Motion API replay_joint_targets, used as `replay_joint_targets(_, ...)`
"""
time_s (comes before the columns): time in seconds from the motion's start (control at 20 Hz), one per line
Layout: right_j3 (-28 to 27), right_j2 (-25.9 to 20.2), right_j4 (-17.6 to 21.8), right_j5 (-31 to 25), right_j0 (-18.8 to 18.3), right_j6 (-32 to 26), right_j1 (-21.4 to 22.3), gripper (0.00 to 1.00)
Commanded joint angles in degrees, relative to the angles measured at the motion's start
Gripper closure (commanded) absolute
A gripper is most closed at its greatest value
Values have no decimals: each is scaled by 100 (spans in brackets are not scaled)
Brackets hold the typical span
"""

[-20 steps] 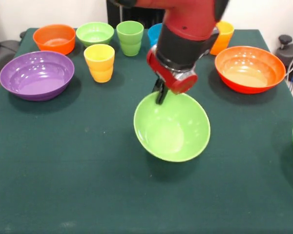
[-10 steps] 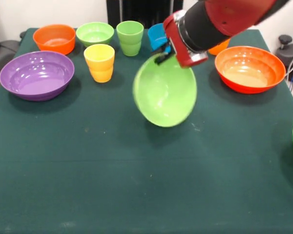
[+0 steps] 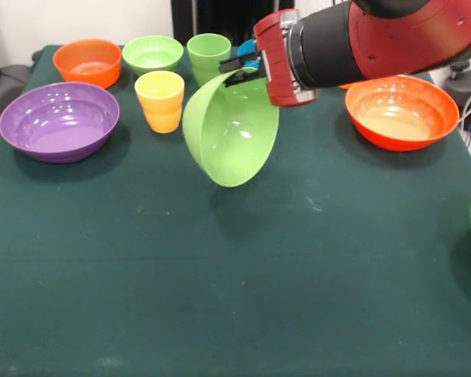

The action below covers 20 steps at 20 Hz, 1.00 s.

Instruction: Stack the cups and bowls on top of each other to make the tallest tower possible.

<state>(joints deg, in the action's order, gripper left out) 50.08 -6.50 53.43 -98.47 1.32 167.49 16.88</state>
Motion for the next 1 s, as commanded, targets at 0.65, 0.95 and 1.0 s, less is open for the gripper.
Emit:
replay_joint_targets(0.65, -986, 495, 828, 145, 202, -1544, -662, 100)
replay_joint_targets(0.95, -1318, 547, 758, 169, 253, -1439, -928, 100)
replay_joint_targets(1.0, -1383, 565, 782, 187, 276, -1466, -976, 100)
